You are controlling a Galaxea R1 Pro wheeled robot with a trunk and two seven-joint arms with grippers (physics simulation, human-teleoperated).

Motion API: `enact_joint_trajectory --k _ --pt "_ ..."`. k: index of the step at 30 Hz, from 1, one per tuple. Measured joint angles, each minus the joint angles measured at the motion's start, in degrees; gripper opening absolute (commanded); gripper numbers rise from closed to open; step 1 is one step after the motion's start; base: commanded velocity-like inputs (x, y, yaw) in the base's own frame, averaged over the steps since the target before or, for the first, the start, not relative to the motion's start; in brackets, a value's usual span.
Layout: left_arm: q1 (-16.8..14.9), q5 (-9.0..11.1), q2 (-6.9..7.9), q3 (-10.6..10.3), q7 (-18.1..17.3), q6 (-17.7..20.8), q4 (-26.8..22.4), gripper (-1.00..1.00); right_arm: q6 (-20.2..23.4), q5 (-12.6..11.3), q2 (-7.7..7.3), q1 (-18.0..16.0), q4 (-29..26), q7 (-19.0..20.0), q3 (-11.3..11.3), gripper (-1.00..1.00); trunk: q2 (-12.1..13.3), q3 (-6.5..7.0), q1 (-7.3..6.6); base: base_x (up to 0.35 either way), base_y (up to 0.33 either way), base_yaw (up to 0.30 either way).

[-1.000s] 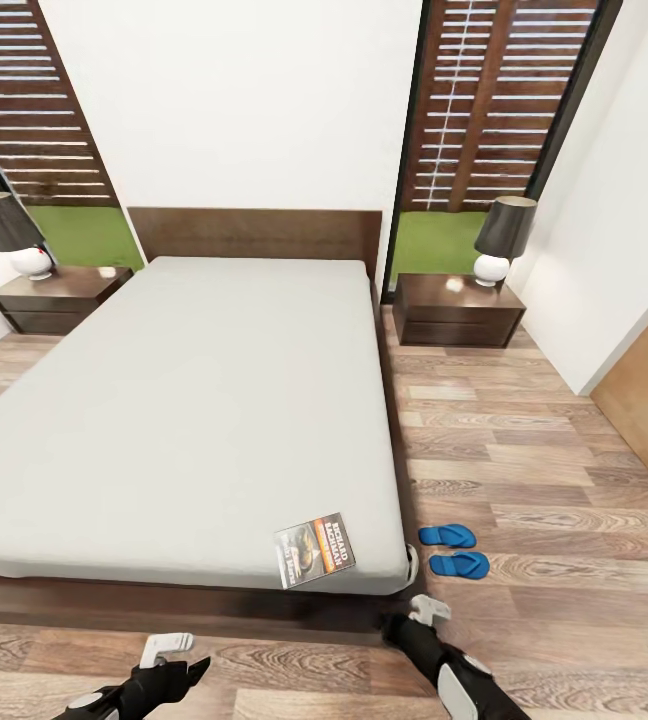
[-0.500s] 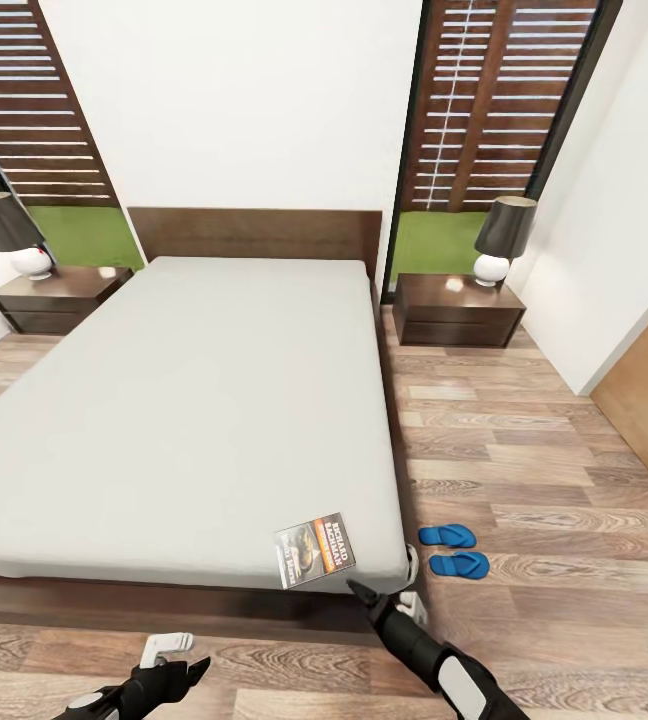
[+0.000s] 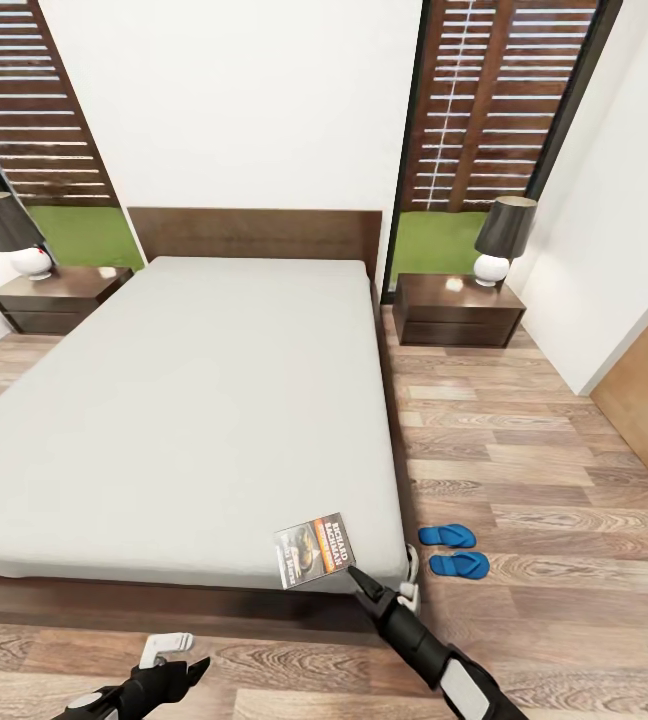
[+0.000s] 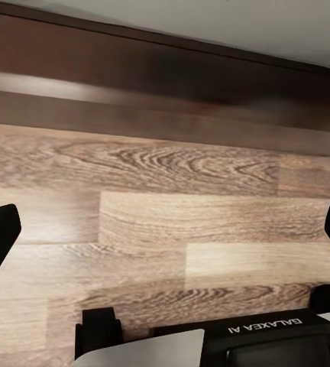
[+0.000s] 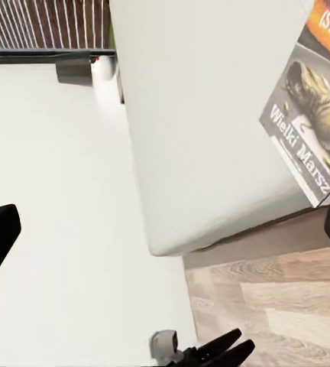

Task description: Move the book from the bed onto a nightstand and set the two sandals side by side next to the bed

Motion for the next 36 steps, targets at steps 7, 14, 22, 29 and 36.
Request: enact_joint_trajectory --k 7,14,22,29,36 --pt "0.00 0.00 0.00 0.00 0.00 0.00 0.01 1.00 0.05 -0.72 -0.04 0.00 0.04 6.07 0.03 1.00 0.00 0.00 0.00 0.000 0.000 0.000" --pt "0.00 0.01 0.00 0.01 0.00 -0.01 -0.01 1.00 0.00 -0.77 -0.04 0.00 0.03 6.28 0.04 1.00 0.00 0.00 0.00 0.000 0.079 0.000" --pt "-0.01 0.04 0.00 0.01 0.01 -0.02 -0.01 1.00 -0.08 -0.78 -0.05 0.00 0.02 6.23 0.05 1.00 0.00 0.00 0.00 0.000 0.279 0.000" --pt "0.00 0.00 0.00 0.00 0.00 0.00 -0.02 1.00 -0.09 -0.77 -0.04 0.00 0.01 6.22 -0.01 1.00 0.00 0.00 0.00 0.000 0.173 0.000" --pt "0.00 0.00 -0.01 0.00 0.00 0.06 -0.03 1.00 -0.09 -0.76 -0.04 0.00 0.01 6.21 -0.02 1.00 0.00 0.00 0.00 0.000 0.014 0.000"
